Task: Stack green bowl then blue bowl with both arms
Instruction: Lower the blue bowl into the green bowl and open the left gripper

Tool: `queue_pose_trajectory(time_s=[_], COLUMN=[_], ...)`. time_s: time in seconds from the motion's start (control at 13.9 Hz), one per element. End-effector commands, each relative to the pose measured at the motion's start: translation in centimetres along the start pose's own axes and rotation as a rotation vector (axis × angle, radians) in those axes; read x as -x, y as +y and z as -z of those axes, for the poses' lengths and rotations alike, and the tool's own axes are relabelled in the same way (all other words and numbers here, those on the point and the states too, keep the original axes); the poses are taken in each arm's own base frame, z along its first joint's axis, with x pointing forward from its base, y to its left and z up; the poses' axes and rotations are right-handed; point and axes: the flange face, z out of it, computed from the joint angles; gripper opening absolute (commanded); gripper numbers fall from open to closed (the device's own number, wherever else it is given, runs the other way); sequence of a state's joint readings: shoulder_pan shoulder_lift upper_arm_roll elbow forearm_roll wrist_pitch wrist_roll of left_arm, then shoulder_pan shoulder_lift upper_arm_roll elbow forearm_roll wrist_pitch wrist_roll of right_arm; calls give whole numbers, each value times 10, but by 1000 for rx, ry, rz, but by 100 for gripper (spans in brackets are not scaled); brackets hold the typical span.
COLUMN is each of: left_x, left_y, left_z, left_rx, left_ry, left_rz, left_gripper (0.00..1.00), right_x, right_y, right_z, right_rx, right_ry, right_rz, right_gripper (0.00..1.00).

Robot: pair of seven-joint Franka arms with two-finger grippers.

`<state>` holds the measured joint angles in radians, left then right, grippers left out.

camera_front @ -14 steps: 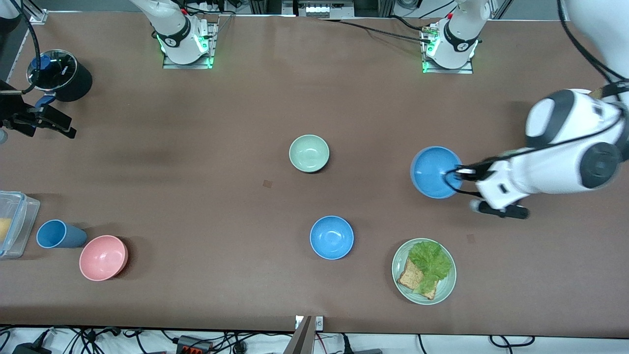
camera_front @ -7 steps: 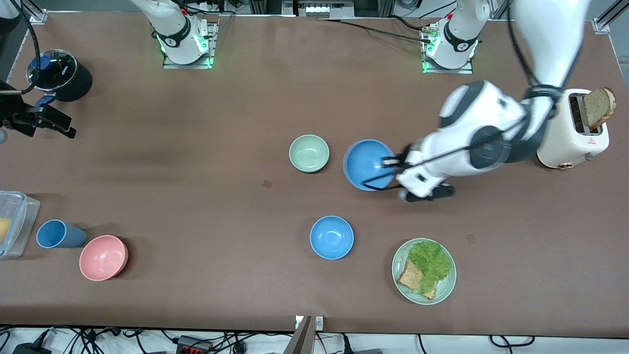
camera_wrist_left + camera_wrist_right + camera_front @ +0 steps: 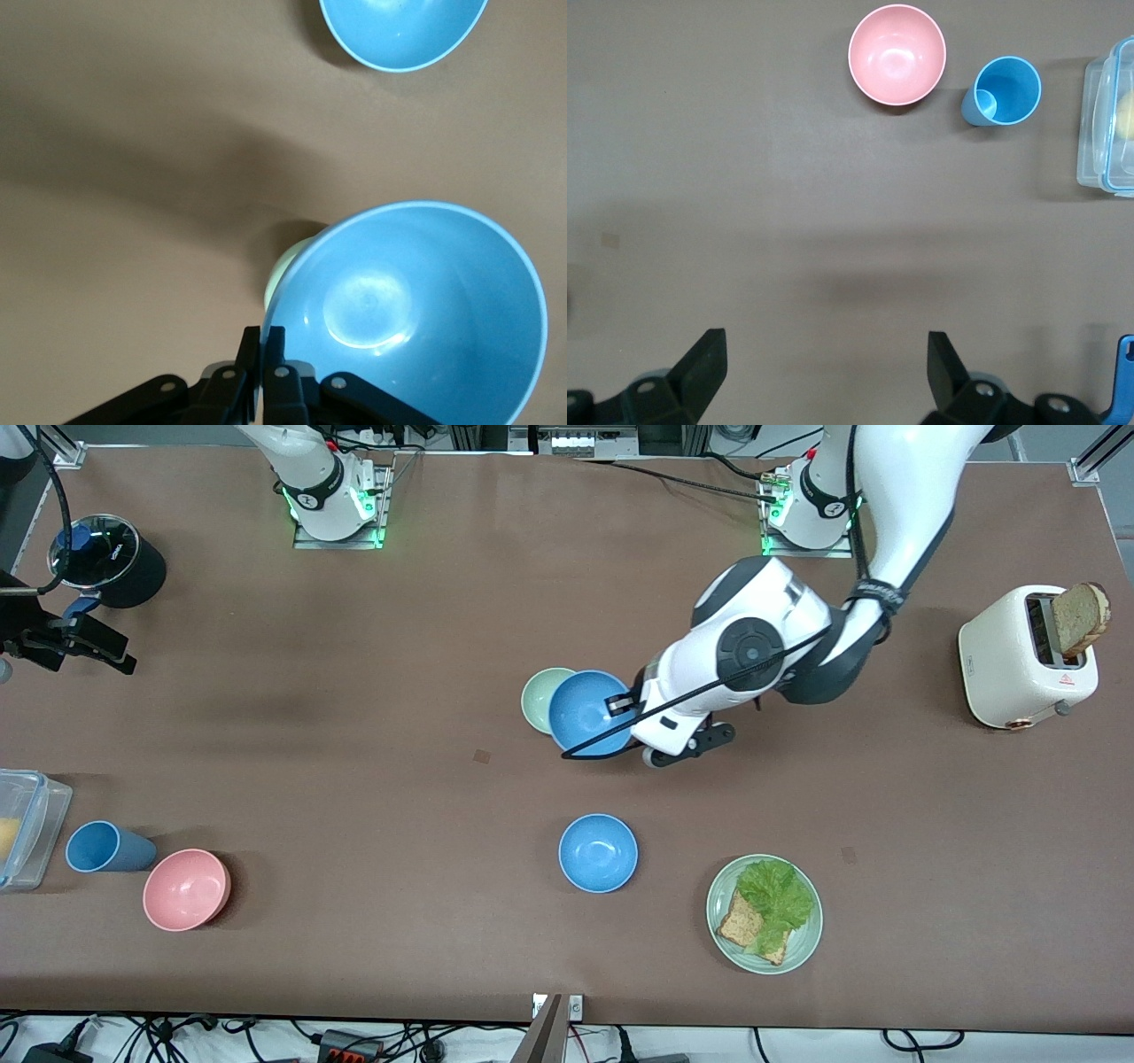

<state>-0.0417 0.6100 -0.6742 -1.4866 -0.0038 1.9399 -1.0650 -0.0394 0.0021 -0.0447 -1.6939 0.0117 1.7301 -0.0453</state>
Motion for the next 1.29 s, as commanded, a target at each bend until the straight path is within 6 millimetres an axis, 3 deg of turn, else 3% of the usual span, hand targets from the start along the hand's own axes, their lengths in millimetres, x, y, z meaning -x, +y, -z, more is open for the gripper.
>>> queue_pose_trajectory(time_s=[0.0,0.29,0.43,0.72,0.86,1.0,1.22], left_x=[10,27,48,67,85,87,85], left_y=[5,-3,5,4,10,5,5], left_z=[-34,-71,-86,-110,-121,-135,-136], left_rx=[21,-18,-28,-67,-72,-55,-52], left_ry=[19,39,53,50,51,67,73], left_rz=[66,141,174,151,120,107,105], left_gripper=[0,0,0,0,0,0,0], right_x=[8,8,8,8,8,8,8], right_y=[4,4,3,0,0,-1,-1], right_z=[5,5,5,5,5,5,5], right_rx=[10,10,10,9,11,9,9], right_ry=[8,5,5,2,5,4,2], right_rz=[10,10,11,16,16,17,17], right_gripper=[100,100,100,100,100,100,100])
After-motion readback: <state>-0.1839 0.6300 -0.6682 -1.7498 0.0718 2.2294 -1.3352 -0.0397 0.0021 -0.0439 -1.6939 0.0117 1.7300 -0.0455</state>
